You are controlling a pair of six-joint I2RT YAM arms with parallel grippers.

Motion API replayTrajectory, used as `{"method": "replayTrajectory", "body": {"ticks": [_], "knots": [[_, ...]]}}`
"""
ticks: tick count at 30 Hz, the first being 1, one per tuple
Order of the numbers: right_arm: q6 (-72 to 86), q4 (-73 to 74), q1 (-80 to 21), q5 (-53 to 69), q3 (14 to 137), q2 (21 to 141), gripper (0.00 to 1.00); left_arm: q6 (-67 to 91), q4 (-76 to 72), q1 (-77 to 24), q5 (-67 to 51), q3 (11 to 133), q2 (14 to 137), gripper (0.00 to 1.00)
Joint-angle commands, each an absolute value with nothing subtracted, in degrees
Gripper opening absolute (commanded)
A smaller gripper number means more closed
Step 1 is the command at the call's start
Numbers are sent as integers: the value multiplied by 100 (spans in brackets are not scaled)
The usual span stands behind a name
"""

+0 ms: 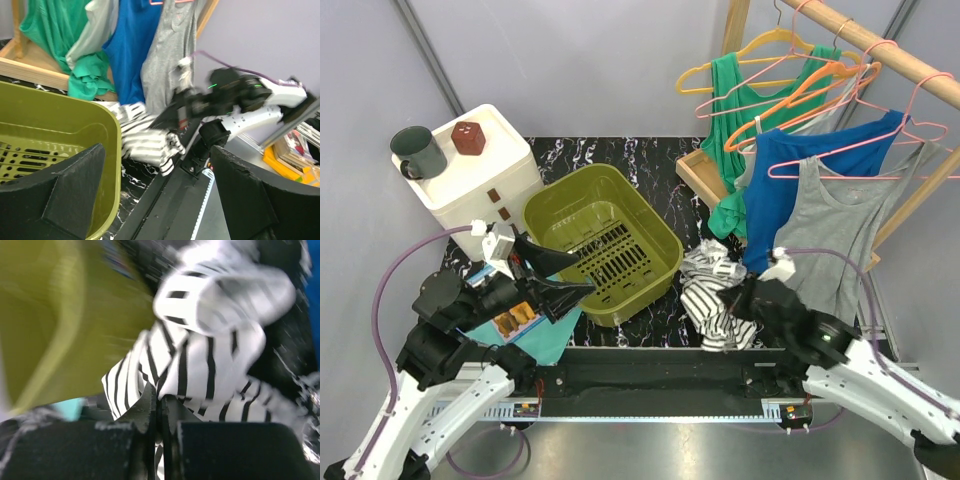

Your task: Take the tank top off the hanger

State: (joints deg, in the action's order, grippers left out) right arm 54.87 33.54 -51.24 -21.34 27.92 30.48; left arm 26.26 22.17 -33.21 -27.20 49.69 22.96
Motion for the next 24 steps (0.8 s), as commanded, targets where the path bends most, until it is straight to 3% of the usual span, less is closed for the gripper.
{"method": "replayTrajectory", "body": {"ticks": [1, 5, 9, 15, 24], "knots": [[4476, 3455, -5177, -1978, 3793, 2286, 0, 2382, 2399, -3296, -2217, 5229, 2162, 91], [3368, 2840, -5168, -1259, 4867, 2960, 0, 2303, 2496, -3296, -1715, 5142, 2075, 92], [2411, 2303, -5177, -397, 6472, 4381, 0, 2197, 2654, -3305, -768, 5080, 1978, 93], [2057, 2294, -5177, 193, 8705, 6289, 0, 2013, 2961, -3296, -115, 5132, 1653, 93], [1969, 2004, -5177, 861, 10265, 8085, 0, 1688, 3409, -3296, 422, 5370, 1187, 96]]}}
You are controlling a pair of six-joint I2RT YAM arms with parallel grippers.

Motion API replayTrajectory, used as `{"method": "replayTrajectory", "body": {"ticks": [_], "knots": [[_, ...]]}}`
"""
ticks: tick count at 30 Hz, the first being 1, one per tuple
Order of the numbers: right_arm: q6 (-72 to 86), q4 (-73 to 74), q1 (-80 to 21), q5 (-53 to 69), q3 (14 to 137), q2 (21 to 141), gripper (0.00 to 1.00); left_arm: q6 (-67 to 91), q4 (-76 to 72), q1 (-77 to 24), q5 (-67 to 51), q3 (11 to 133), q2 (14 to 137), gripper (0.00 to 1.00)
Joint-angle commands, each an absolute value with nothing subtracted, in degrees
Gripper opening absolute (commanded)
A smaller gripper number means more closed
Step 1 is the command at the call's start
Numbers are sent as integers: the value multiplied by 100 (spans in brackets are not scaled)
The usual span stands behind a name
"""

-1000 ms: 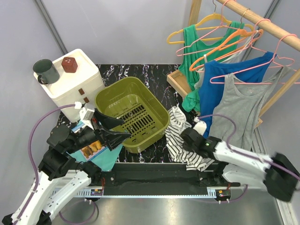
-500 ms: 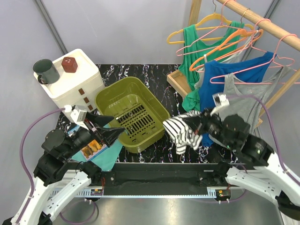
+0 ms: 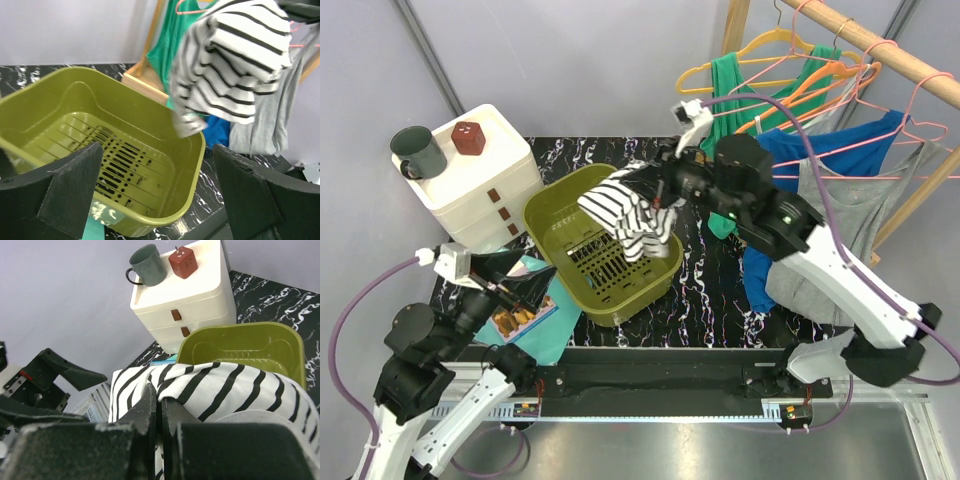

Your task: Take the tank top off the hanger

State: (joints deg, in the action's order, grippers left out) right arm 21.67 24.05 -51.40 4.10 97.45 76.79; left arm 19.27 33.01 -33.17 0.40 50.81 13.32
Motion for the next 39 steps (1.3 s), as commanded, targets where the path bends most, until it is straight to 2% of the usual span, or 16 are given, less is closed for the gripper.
{"method": "replayTrajectory", "body": {"ticks": [1, 11, 17, 18, 21, 22, 24, 25, 27, 34, 35, 39], "knots": [[1969, 1969, -5177, 853, 10274, 8182, 0, 1644, 3445, -3296, 413, 5379, 1160, 96], [1916, 1732, -5168, -281, 9668, 9359, 8, 1556, 3700, -3296, 123, 5221, 1002, 96], [1872, 1723, -5168, -422, 10229, 10607, 21, 1600, 3761, -3296, -272, 5177, 905, 96], [1950, 1766, -5177, -544, 10439, 10765, 32, 1600, 3797, -3305, -342, 5194, 905, 96], [2205, 2169, -5177, -851, 10792, 11249, 52, 1643, 3972, -3296, -526, 5308, 923, 97], [2258, 2223, -5177, -896, 10810, 11267, 63, 1652, 4068, -3296, -606, 5378, 923, 97], [2451, 2267, -5168, -993, 10697, 11154, 71, 1687, 4131, -3296, -755, 5405, 905, 97], [2513, 2276, -5168, -1019, 10627, 11084, 81, 1714, 4174, -3296, -799, 5414, 870, 97], [2645, 2337, -5177, -1028, 10434, 10830, 87, 1793, 4201, -3296, -948, 5414, 853, 97], [2637, 2961, -5387, -1064, 10388, 9915, 89, 1995, 4175, -3305, -1116, 5423, 791, 97], [2585, 3040, -5457, -1055, 10415, 9810, 93, 2004, 4175, -3296, -1099, 5432, 791, 97], [2601, 3226, -5590, -1169, 10066, 8915, 93, 2057, 4043, -3296, -1221, 5388, 843, 98]]}}
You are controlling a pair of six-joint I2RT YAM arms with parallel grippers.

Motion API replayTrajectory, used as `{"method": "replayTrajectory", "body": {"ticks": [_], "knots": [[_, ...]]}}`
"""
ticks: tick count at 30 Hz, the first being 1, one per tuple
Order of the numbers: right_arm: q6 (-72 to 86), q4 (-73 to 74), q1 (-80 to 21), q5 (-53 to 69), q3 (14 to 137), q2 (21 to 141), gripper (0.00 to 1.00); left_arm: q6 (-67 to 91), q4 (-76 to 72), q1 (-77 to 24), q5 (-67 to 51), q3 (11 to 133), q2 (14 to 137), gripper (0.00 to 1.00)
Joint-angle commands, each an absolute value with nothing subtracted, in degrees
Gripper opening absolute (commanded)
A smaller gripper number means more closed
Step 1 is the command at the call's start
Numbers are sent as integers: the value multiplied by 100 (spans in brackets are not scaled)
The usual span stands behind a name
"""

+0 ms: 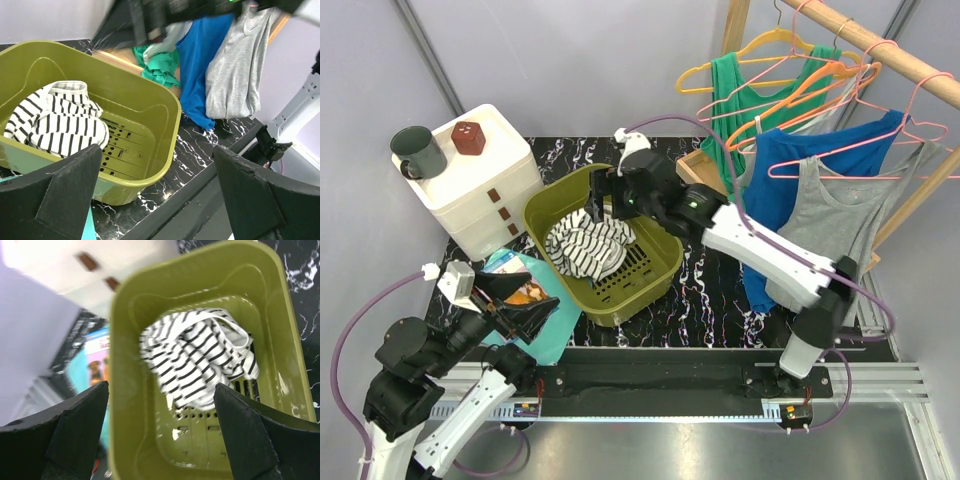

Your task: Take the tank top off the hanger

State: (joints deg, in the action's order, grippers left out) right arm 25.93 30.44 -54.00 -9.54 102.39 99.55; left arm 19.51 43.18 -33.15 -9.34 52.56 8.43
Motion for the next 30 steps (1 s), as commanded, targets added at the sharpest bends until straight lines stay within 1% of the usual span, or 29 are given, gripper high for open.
{"method": "replayTrajectory", "body": {"ticks": [1, 3, 4, 10, 12, 13, 14, 16, 17, 19, 20, 26, 30], "knots": [[2610, 3226, -5607, -1195, 9950, 8738, 93, 2074, 3973, -3296, -1256, 5353, 922, 98], [2602, 3234, -5616, -1309, 9679, 8274, 93, 2118, 3885, -3296, -1336, 5326, 1028, 98], [2567, 3243, -5608, -1344, 9607, 8140, 94, 2144, 3772, -3296, -1327, 5257, 1098, 98], [2285, 3638, -5607, -1538, 9501, 7331, 95, 2250, 3419, -3305, -1037, 4992, 1335, 98], [2259, 3813, -5607, -1879, 9457, 6929, 94, 2180, 3367, -3296, -1002, 5010, 1441, 98], [2259, 3867, -5599, -2090, 9431, 6769, 94, 2145, 3366, -3305, -1028, 5036, 1589, 98], [2276, 3902, -5607, -2614, 9396, 6628, 93, 2110, 3366, -3296, -1037, 5071, 1660, 98], [2337, 3990, -5599, -3284, 9264, 6180, 90, 2135, 3287, -3296, -1090, 5115, 1810, 98], [2434, 4042, -5599, -3887, 9203, 5944, 89, 2162, 3244, -3296, -1142, 5115, 1837, 98], [2470, 4061, -5599, -4410, 9158, 5758, 89, 2258, 3077, -3296, -1256, 5071, 1889, 98], [2400, 4061, -5599, -4908, 9132, 5696, 89, 2302, 3033, -3296, -1309, 5054, 1898, 98], [1899, 4271, -5581, -6334, 9605, 6029, 90, 2417, 2918, -3296, -1547, 4948, 2004, 98], [1846, 4315, -5310, -7048, 9887, 6240, 90, 2505, 2935, -3296, -1635, 4913, 1916, 98]]}}
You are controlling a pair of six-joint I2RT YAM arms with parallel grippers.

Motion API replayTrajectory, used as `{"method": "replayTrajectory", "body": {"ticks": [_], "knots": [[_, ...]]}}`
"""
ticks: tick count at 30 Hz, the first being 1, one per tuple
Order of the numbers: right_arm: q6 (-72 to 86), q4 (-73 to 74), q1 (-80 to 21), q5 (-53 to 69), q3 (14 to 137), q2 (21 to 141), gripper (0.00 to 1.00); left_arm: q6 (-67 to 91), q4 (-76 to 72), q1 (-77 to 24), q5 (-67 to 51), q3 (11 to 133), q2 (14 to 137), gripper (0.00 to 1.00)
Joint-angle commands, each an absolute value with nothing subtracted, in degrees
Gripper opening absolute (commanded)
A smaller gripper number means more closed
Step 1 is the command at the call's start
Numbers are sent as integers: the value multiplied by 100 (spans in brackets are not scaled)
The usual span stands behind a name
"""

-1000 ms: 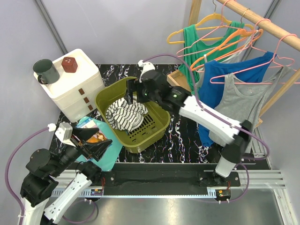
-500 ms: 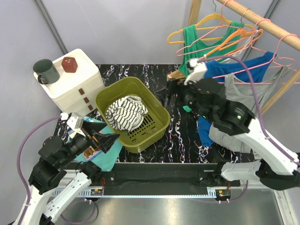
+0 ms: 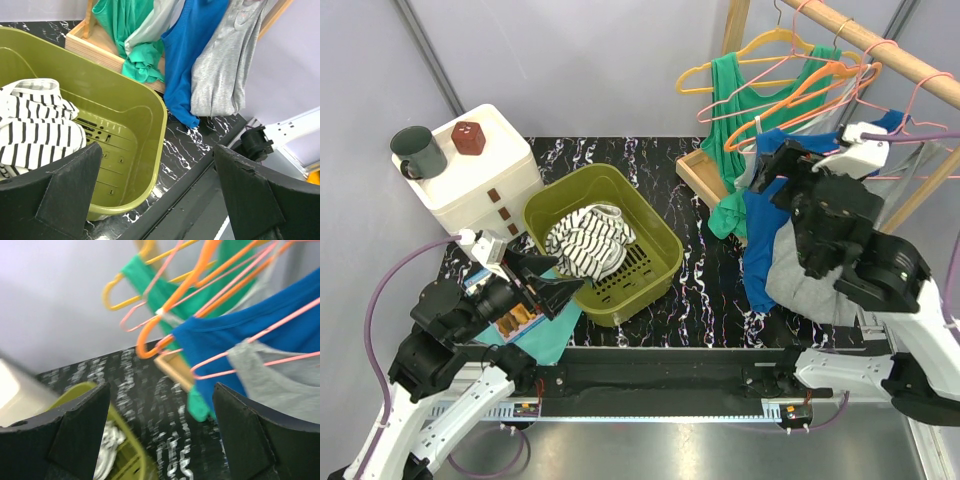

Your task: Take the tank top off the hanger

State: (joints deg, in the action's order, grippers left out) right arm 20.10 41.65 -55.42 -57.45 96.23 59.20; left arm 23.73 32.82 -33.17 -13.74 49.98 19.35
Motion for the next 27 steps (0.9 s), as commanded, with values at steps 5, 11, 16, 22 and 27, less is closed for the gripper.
{"method": "replayTrajectory", "body": {"ticks": [5, 11, 16, 22, 27], "knots": [[2197, 4665, -3799, -5715, 10150, 6625, 90, 2619, 2962, -3296, -1775, 4825, 1846, 98], [2197, 4711, -3315, -5714, 10239, 6829, 91, 2725, 3067, -3296, -1872, 4860, 1740, 98], [2390, 4728, -2488, -5134, 10318, 6890, 86, 2716, 3173, -3296, -1881, 4895, 1731, 98], [2724, 4931, -1557, -4582, 10406, 7066, 82, 2733, 3182, -3296, -1925, 4922, 1784, 98], [2769, 4887, -950, -4148, 10468, 7400, 79, 2751, 3182, -3305, -1951, 4931, 1828, 98]]}}
